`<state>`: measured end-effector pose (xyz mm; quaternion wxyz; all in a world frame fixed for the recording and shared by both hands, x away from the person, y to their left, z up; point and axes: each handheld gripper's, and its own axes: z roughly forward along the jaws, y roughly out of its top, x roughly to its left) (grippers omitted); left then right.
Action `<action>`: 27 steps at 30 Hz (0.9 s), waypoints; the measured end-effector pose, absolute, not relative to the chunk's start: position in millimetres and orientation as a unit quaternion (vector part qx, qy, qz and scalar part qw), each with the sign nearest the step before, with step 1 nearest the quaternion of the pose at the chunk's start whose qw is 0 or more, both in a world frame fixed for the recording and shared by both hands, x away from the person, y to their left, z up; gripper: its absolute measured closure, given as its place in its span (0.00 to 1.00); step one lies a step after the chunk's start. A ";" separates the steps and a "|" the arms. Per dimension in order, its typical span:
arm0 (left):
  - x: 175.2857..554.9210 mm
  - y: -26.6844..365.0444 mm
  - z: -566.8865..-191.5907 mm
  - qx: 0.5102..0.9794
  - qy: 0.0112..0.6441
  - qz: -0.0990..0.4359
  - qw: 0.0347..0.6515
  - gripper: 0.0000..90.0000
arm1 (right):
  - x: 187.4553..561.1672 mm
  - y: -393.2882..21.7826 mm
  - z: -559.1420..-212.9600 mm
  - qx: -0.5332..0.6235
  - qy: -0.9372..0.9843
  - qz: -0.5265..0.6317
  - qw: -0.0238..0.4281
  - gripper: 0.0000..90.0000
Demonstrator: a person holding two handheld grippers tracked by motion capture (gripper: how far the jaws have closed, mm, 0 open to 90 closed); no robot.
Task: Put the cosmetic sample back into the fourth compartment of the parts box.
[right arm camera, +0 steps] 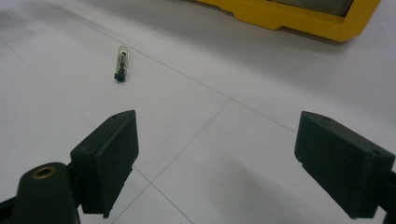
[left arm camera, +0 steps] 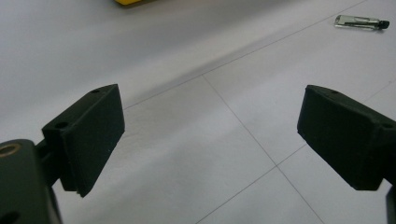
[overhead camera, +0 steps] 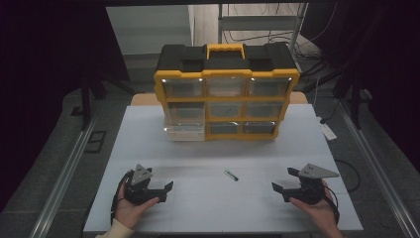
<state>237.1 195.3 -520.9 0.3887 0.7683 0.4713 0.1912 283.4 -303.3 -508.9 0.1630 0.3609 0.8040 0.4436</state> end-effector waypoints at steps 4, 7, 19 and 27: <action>237.2 192.9 -519.7 0.769 0.471 0.189 0.388 0.09 | 283.4 -303.7 -508.5 0.360 0.804 0.444 0.163 0.16; 237.1 190.8 -516.9 0.767 0.472 0.188 0.392 0.09 | 283.6 -303.5 -508.3 0.359 0.804 0.445 0.163 0.16; 240.4 179.3 -504.0 0.772 0.456 0.194 0.399 0.09 | 284.5 -303.4 -508.6 0.360 0.803 0.445 0.164 0.16; 243.7 168.8 -494.8 0.781 0.442 0.192 0.396 0.09 | 283.9 -304.3 -508.5 0.362 0.802 0.445 0.165 0.16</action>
